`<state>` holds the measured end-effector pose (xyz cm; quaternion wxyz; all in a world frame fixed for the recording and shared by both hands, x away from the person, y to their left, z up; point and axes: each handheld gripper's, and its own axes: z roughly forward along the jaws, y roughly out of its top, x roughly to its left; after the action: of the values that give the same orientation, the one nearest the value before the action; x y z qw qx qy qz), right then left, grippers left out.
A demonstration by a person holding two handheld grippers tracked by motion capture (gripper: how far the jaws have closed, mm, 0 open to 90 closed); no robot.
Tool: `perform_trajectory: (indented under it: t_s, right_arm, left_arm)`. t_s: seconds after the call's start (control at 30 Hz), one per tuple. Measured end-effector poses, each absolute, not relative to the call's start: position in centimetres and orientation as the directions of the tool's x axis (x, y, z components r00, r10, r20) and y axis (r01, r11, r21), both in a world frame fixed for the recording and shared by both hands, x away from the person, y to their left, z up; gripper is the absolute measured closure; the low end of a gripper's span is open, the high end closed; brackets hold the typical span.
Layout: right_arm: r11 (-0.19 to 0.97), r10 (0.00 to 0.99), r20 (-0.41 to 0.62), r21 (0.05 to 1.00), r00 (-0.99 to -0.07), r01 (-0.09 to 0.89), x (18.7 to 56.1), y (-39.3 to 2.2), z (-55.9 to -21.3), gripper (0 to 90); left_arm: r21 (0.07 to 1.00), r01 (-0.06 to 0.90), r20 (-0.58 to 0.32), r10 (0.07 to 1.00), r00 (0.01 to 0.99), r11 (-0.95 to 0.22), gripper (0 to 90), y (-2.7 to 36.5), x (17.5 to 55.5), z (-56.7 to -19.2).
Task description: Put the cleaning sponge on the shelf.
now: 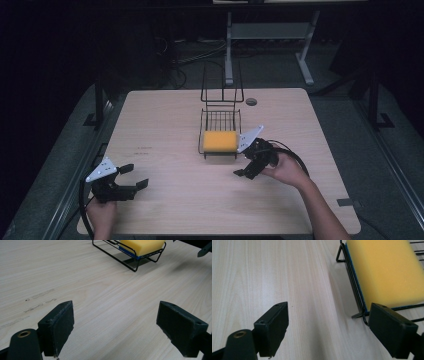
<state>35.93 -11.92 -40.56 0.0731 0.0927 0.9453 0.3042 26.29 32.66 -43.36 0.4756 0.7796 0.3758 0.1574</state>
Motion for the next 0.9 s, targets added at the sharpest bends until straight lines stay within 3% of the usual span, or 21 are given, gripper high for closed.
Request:
perform_trajectory:
  t_s: [0.9]
  right_arm:
    - [0.796, 0.260, -0.035, 0.573, -0.965, 0.194, 34.8, -14.3, -42.1, 16.5]
  left_arm:
    - [0.857, 0.438, -0.107, 0.737, 0.667, -0.272, 14.1, 32.6, 26.3, -43.4]
